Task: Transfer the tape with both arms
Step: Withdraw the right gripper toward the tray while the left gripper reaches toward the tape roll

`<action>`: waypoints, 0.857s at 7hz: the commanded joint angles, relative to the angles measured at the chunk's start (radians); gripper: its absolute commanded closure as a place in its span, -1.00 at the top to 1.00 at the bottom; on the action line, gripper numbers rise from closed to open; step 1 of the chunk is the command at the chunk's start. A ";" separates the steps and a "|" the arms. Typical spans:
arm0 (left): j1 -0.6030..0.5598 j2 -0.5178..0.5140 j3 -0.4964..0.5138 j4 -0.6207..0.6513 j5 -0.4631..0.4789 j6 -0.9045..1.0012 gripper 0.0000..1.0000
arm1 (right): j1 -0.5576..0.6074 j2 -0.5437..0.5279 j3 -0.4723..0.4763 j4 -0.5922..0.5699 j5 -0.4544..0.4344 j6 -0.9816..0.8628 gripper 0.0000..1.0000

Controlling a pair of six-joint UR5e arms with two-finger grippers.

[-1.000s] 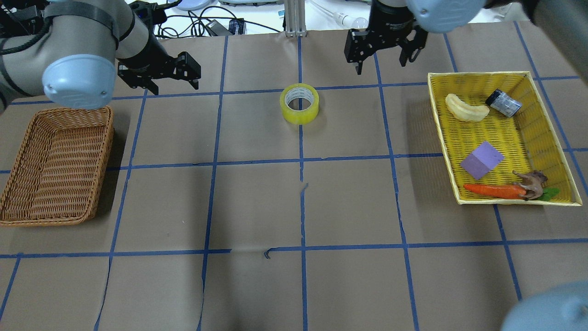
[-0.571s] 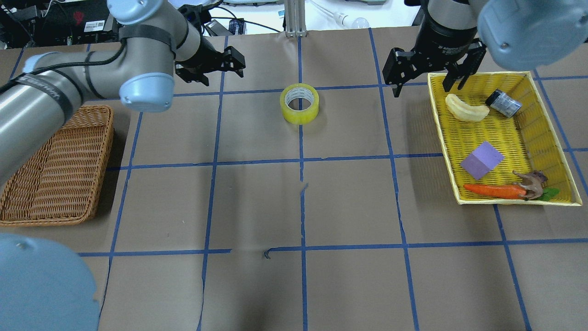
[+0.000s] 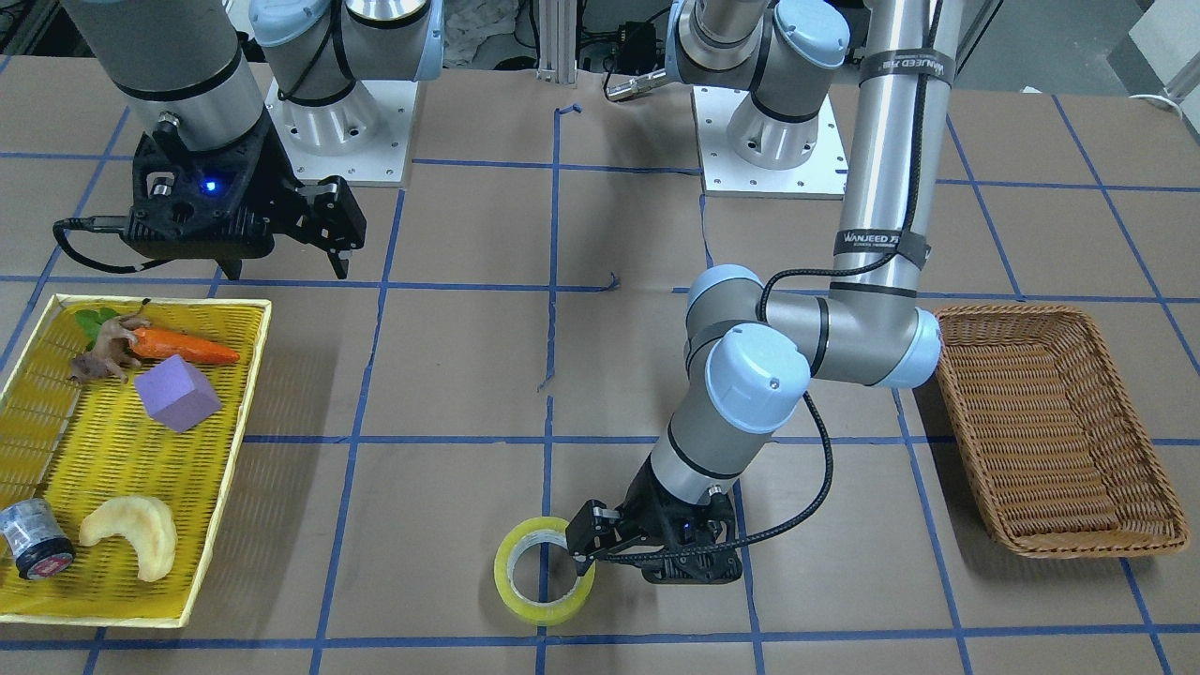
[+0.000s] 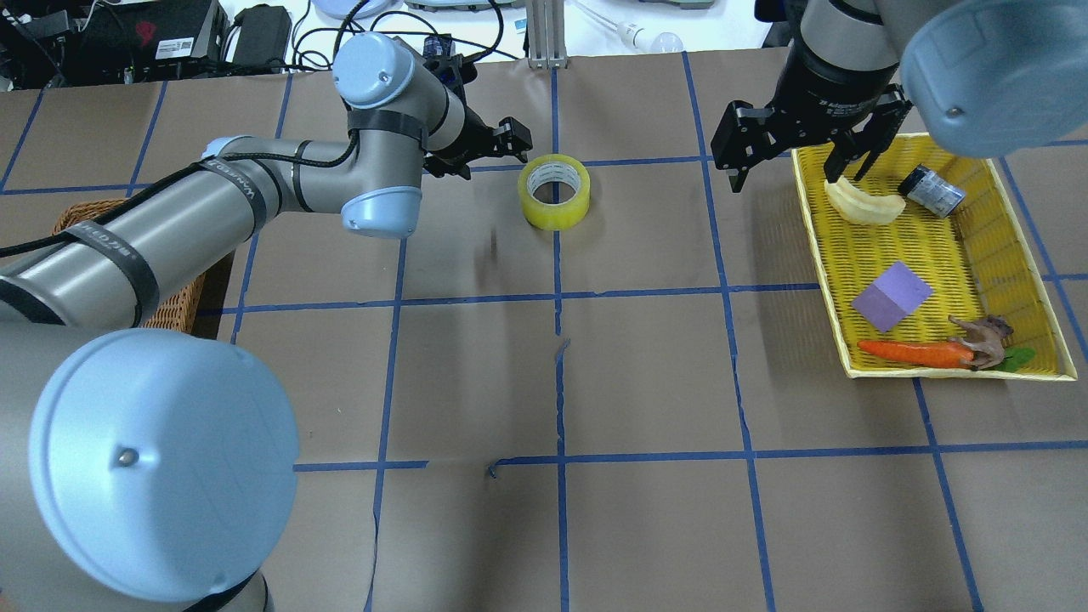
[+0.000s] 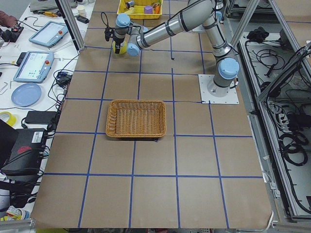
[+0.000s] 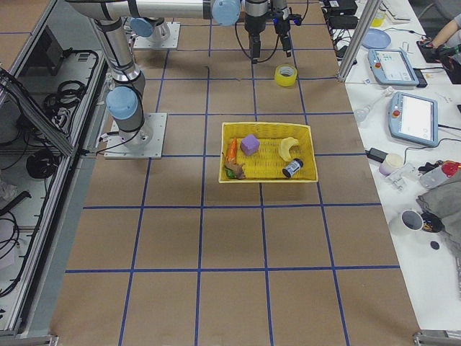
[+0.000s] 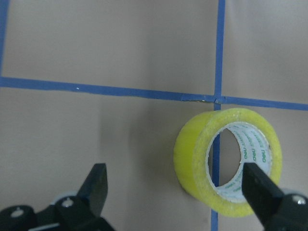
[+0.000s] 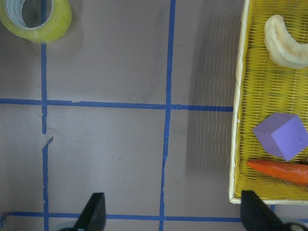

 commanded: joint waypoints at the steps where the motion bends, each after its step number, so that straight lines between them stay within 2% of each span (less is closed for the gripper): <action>1: -0.037 -0.077 0.045 0.012 0.002 -0.041 1.00 | 0.000 0.000 0.000 -0.002 -0.001 0.000 1.00; 3: -0.063 -0.105 0.044 0.015 0.010 -0.057 0.95 | 0.000 0.001 0.000 -0.005 0.000 0.000 1.00; 4: -0.063 -0.105 0.044 0.015 0.010 -0.054 0.43 | 0.000 0.003 -0.002 -0.006 -0.001 0.000 1.00; 5: -0.063 -0.106 0.044 0.009 0.008 -0.049 -0.76 | 0.000 0.003 -0.002 -0.008 0.000 0.000 1.00; 6: -0.063 -0.103 0.047 0.007 0.010 -0.040 -1.00 | 0.000 0.004 -0.002 -0.006 -0.001 0.000 1.00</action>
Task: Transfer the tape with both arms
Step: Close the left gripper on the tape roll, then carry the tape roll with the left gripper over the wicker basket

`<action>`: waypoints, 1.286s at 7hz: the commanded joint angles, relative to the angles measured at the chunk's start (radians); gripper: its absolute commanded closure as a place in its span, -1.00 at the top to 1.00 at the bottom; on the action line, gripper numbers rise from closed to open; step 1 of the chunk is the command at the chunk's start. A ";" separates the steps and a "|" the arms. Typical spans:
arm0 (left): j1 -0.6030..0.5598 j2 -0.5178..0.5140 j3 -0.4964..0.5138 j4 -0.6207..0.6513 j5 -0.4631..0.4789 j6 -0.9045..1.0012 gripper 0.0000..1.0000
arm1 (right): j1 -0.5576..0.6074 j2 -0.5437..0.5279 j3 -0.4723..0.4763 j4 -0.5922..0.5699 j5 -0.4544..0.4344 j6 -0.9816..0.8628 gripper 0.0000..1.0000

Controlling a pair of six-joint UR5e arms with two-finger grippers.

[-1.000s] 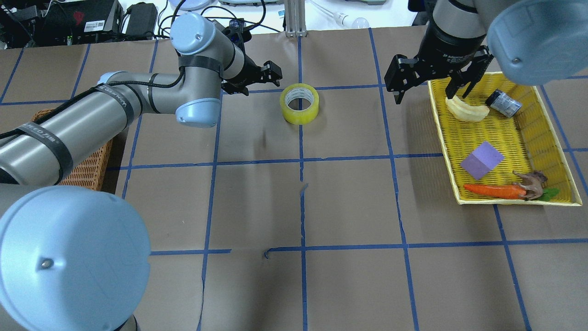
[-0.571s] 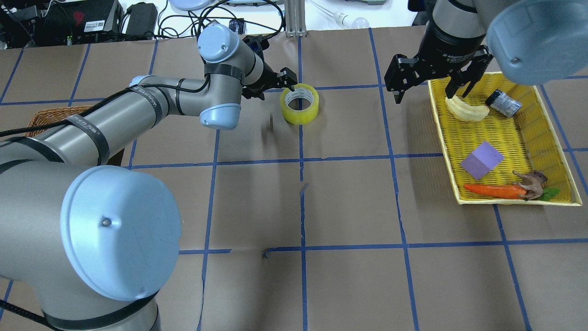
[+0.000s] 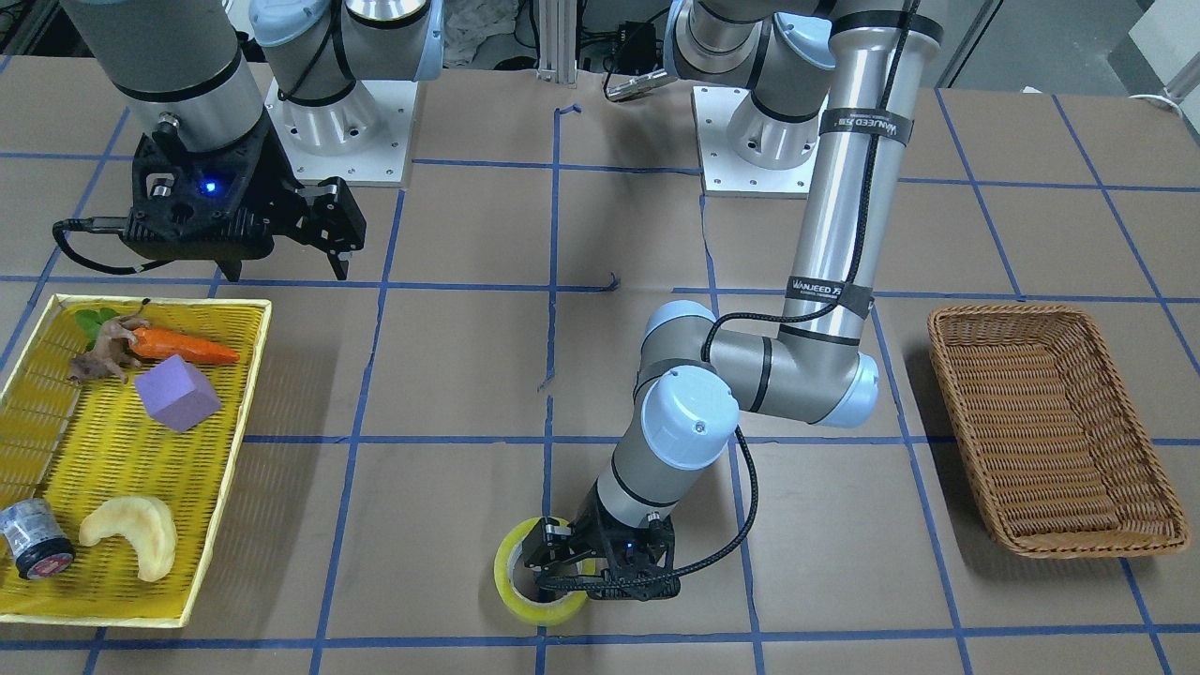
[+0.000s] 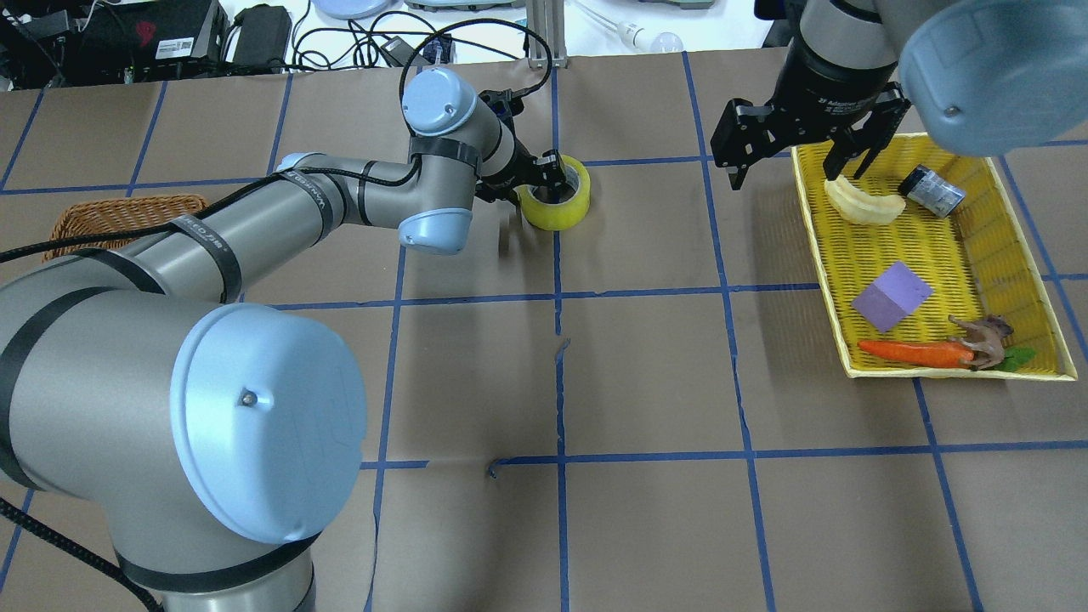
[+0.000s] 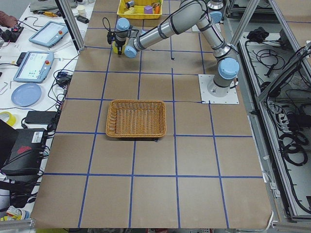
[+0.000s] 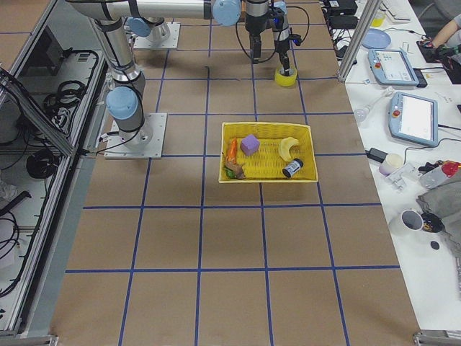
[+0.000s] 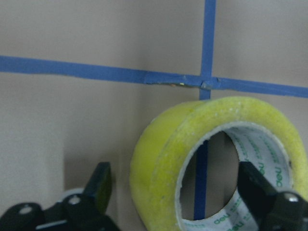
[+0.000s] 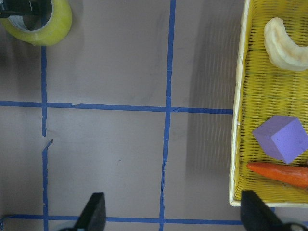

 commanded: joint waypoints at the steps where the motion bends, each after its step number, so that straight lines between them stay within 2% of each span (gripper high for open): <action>1: 0.001 0.010 0.005 -0.005 0.001 0.010 -1.00 | -0.002 0.001 0.000 0.003 -0.008 0.000 1.00; 2: 0.001 0.013 0.017 -0.009 0.001 0.010 -1.00 | -0.005 0.000 0.000 0.008 -0.012 0.000 1.00; 3: 0.004 0.036 0.033 -0.079 0.002 0.009 -1.00 | -0.003 0.000 0.000 0.006 -0.012 0.000 1.00; 4: 0.019 0.088 0.080 -0.217 0.016 0.013 -1.00 | -0.002 -0.003 0.000 0.008 -0.012 0.000 1.00; 6: 0.158 0.188 0.213 -0.578 0.051 0.163 -1.00 | -0.002 -0.003 -0.002 0.003 -0.005 0.000 1.00; 7: 0.249 0.237 0.235 -0.692 0.086 0.272 -1.00 | -0.003 -0.002 -0.002 0.003 -0.004 0.000 1.00; 8: 0.342 0.280 0.228 -0.748 0.164 0.406 -1.00 | -0.005 -0.002 -0.002 0.002 -0.002 0.000 1.00; 9: 0.442 0.315 0.226 -0.805 0.175 0.558 -1.00 | -0.006 0.000 -0.002 -0.003 0.001 0.000 1.00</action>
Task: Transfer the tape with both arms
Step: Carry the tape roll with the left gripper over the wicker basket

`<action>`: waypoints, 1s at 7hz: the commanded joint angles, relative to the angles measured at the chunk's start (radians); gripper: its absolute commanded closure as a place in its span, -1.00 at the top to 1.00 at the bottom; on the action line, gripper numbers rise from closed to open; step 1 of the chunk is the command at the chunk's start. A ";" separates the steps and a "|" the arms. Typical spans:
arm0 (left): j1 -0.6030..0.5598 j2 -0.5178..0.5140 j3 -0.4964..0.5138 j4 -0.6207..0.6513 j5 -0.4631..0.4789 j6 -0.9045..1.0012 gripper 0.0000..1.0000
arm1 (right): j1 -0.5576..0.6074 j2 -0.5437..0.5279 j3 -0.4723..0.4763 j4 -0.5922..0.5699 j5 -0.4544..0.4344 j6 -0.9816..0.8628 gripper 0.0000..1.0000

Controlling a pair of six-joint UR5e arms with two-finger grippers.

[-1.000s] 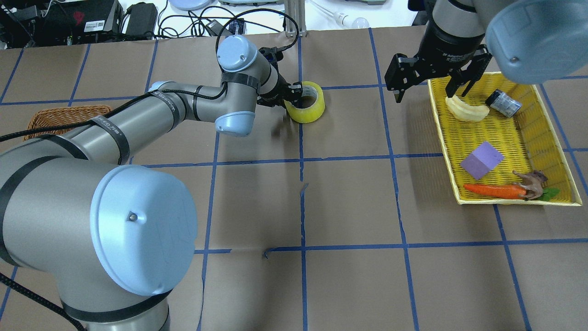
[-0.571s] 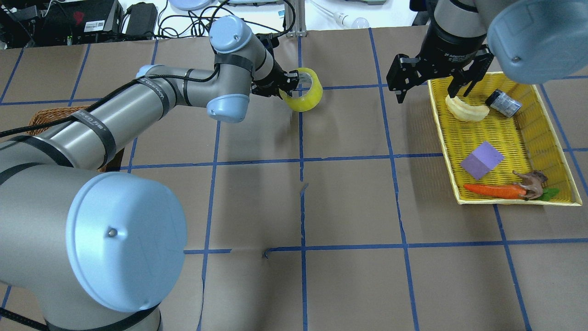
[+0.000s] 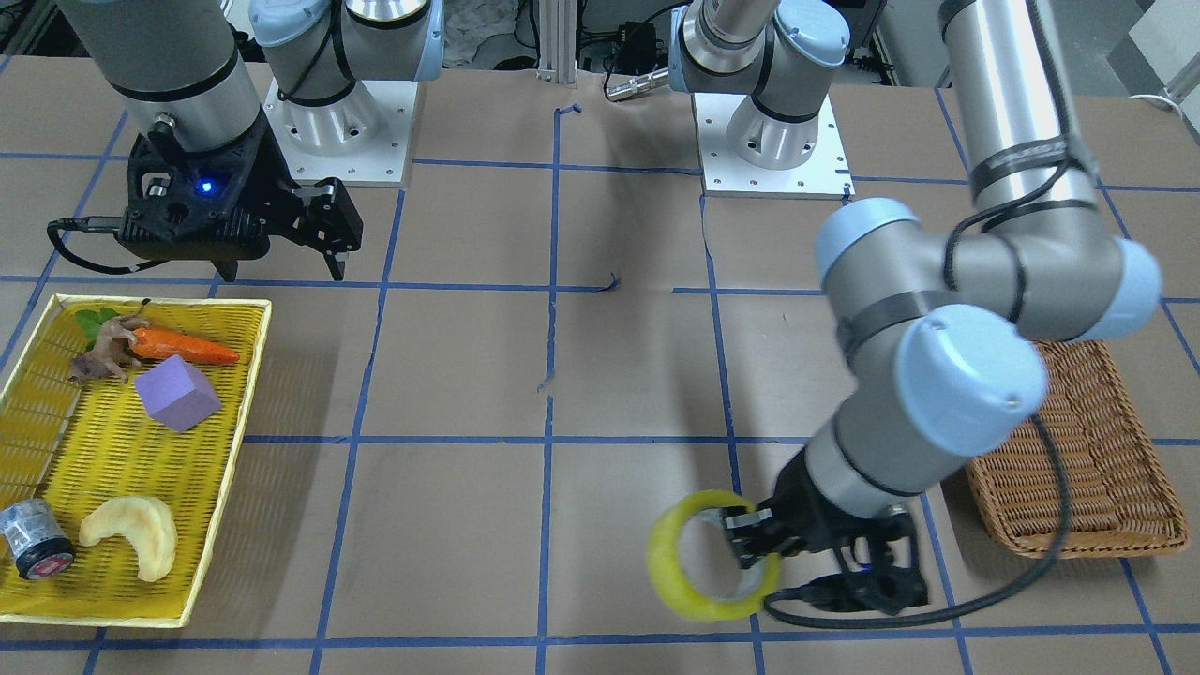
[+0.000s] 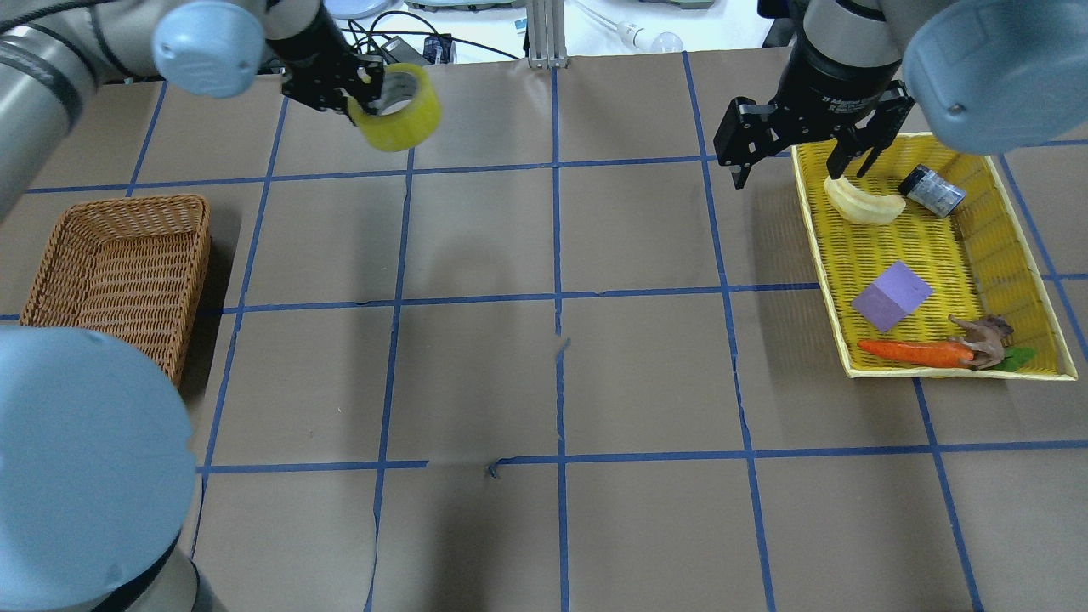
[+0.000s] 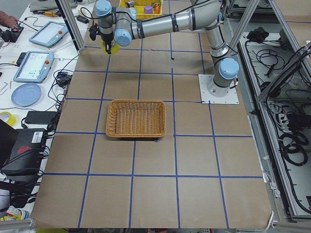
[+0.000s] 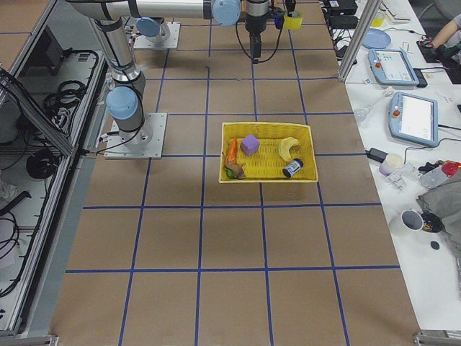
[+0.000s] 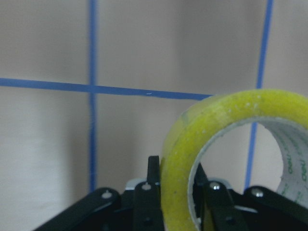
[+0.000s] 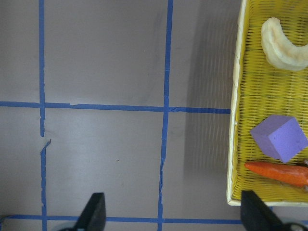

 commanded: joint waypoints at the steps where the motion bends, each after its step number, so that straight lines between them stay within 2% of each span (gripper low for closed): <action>1: 0.222 0.071 -0.014 -0.130 0.038 0.300 -1.00 | -0.002 0.001 0.000 -0.002 0.002 0.000 1.00; 3: 0.431 0.082 -0.120 -0.093 0.112 0.578 -1.00 | -0.002 0.001 0.000 -0.006 0.003 0.000 1.00; 5: 0.534 0.068 -0.298 0.094 0.117 0.706 -1.00 | -0.002 0.001 0.000 -0.006 0.003 0.000 1.00; 7: 0.609 0.042 -0.473 0.362 0.110 0.754 -1.00 | 0.000 0.001 0.000 -0.006 0.005 0.000 1.00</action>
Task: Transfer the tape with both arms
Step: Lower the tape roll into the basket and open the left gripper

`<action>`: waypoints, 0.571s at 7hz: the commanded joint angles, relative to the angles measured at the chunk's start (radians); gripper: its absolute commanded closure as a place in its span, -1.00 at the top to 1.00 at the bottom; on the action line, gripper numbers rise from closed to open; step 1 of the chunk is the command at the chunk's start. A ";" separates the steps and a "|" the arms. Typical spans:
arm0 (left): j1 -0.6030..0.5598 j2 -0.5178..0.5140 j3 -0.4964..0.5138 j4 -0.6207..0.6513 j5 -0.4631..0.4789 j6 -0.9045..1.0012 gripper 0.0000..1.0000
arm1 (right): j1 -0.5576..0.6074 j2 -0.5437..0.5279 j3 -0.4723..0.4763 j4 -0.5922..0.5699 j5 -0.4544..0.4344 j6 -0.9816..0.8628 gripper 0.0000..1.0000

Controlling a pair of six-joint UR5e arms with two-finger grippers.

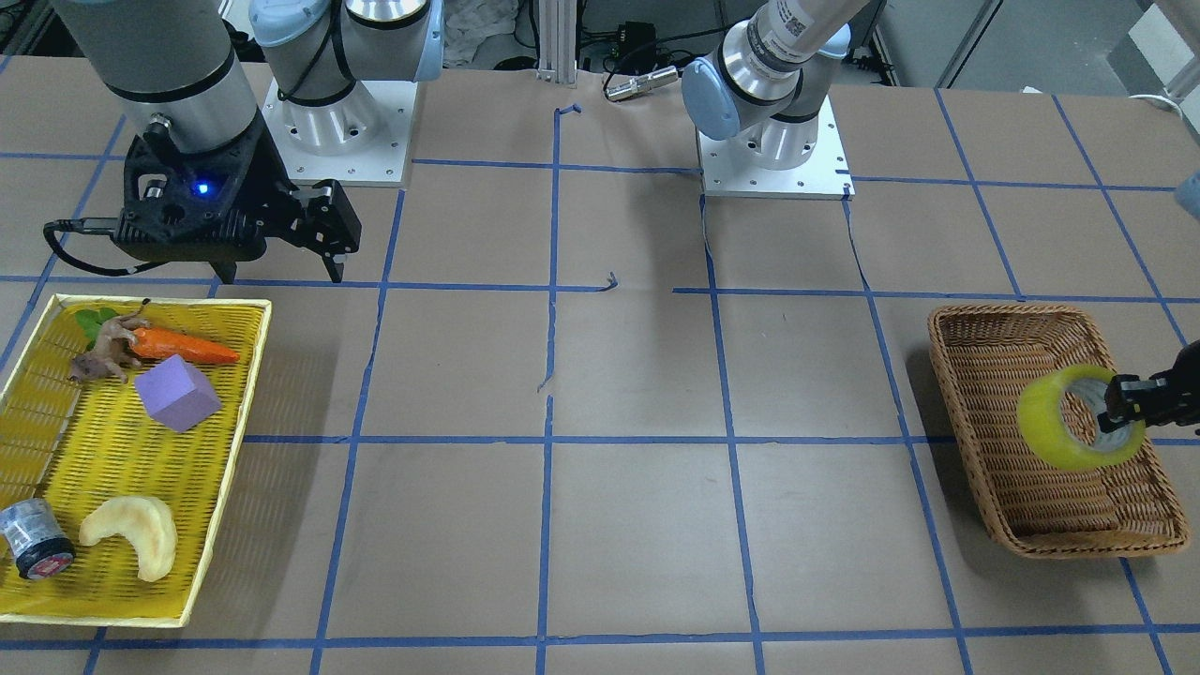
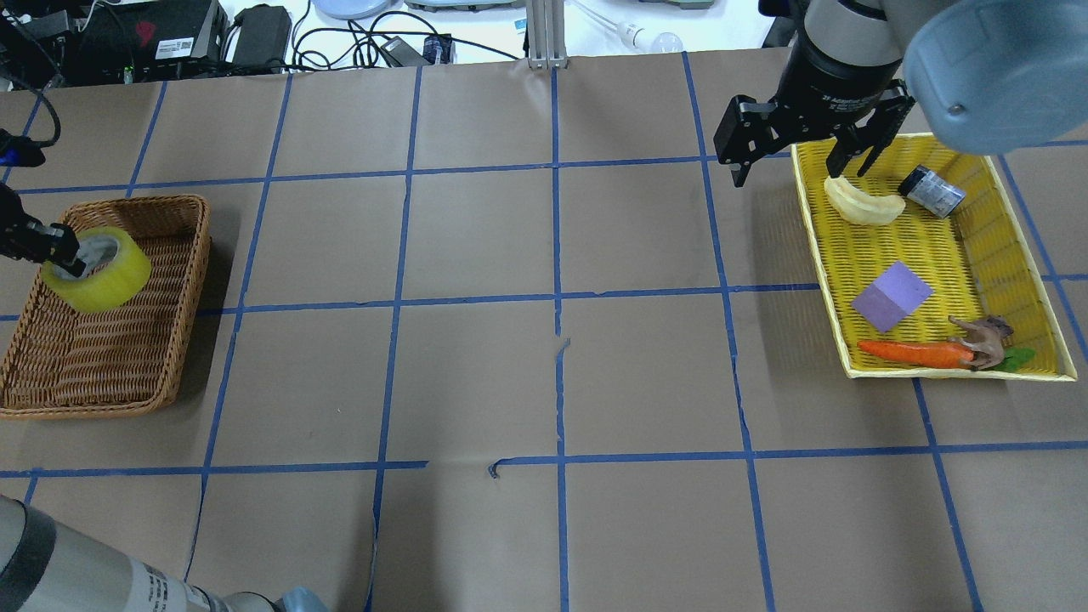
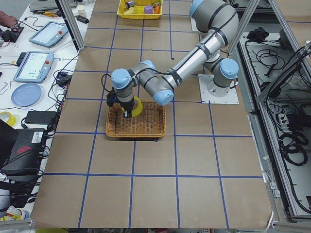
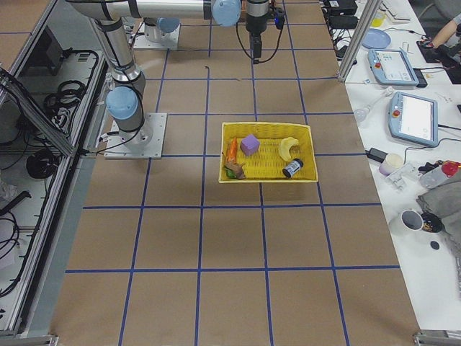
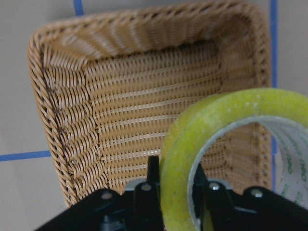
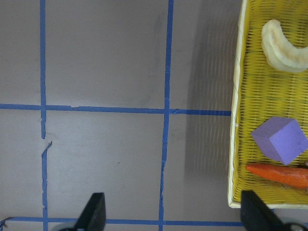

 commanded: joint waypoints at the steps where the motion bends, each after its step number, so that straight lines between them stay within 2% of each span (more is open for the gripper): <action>1: 0.041 -0.024 -0.114 0.187 -0.007 0.026 -0.95 | -0.001 0.000 0.000 0.001 0.000 -0.001 1.00; 2: 0.041 -0.021 -0.112 0.188 -0.007 0.014 0.98 | -0.001 0.000 0.000 0.000 0.000 -0.003 1.00; 4: 0.014 0.026 -0.111 0.174 -0.008 -0.003 1.00 | -0.001 0.004 0.002 -0.002 0.000 -0.009 1.00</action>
